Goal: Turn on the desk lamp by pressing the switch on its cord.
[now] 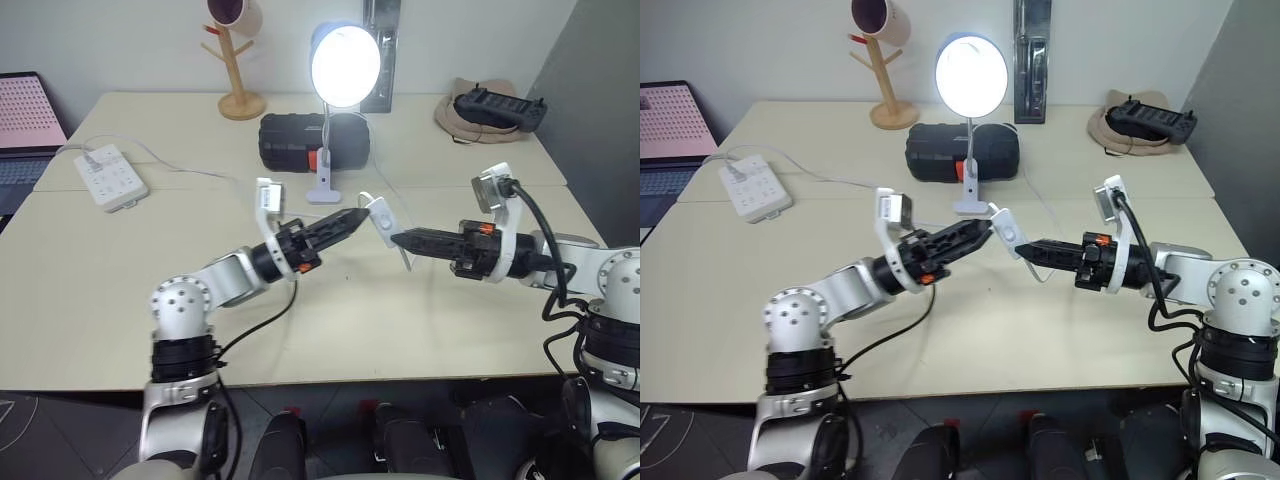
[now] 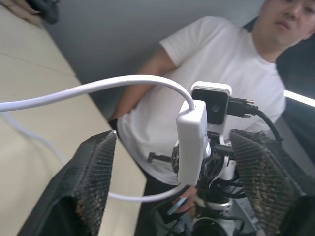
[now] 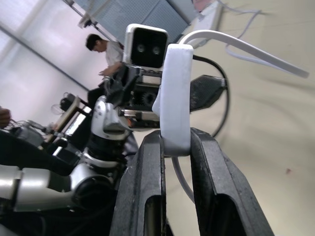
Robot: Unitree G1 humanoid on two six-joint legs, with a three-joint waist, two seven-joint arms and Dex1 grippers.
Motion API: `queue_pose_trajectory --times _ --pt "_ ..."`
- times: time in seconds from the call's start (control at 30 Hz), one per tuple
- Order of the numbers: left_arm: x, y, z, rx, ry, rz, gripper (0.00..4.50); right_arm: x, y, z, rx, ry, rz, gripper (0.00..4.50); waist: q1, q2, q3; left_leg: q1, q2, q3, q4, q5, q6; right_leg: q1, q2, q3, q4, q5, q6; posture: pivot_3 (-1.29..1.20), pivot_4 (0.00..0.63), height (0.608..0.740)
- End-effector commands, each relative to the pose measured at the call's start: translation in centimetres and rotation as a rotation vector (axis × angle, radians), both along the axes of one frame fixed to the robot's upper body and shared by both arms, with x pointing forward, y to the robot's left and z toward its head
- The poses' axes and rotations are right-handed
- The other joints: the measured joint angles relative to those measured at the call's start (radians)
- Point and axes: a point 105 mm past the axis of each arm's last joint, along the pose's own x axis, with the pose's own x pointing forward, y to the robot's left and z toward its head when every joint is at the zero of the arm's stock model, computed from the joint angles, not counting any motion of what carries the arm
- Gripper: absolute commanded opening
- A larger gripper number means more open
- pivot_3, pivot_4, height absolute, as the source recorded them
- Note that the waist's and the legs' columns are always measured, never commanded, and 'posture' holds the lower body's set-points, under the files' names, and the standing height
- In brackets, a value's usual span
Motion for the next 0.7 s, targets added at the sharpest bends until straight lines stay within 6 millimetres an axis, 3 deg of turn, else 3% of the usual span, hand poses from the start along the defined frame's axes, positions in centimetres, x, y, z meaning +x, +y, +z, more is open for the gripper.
queue_pose_trajectory --times 0.03,0.17,0.3,0.5,0.7 --pt "-1.2 2.0 1.3 0.117 -0.132 -0.006 4.45 3.5 -0.6 -2.4 -0.255 -0.168 -0.138 0.34 0.000 0.000 0.000 0.000 0.000 0.000 -0.001 0.000 0.000 0.000 0.000 0.000 -0.001 0.000 0.000 0.00 0.150 0.740" --pt "-1.9 3.2 0.0 0.406 -0.299 -0.029 4.45 6.7 -1.5 -5.5 -0.535 -0.332 -0.160 0.34 -0.005 0.000 0.000 0.000 0.000 0.001 -0.005 0.000 0.000 0.000 0.000 0.000 -0.006 0.000 0.000 0.00 0.150 0.740" --pt "-1.1 4.9 -0.8 0.782 -0.594 -0.014 4.45 8.6 0.3 -6.1 -0.714 -0.526 -0.017 0.34 -0.002 0.000 0.001 -0.001 0.000 0.003 -0.010 0.000 -0.001 -0.002 -0.001 0.001 -0.010 0.000 0.000 0.00 0.150 0.740" --pt "0.5 6.4 -0.7 0.876 -0.685 0.055 4.45 9.1 0.8 -8.1 -0.857 -0.626 0.166 0.34 0.007 0.000 0.001 -0.012 0.000 0.002 -0.010 0.000 -0.001 -0.012 -0.002 -0.001 -0.010 0.001 -0.003 0.00 0.150 0.740" --pt "0.6 6.7 -0.7 0.897 -0.701 0.050 4.50 8.8 0.2 -8.3 -0.843 -0.614 0.210 1.77 0.006 0.000 0.001 -0.014 -0.001 0.002 -0.009 0.000 -0.001 -0.013 -0.004 -0.002 -0.009 0.003 -0.005 0.00 0.150 0.740"
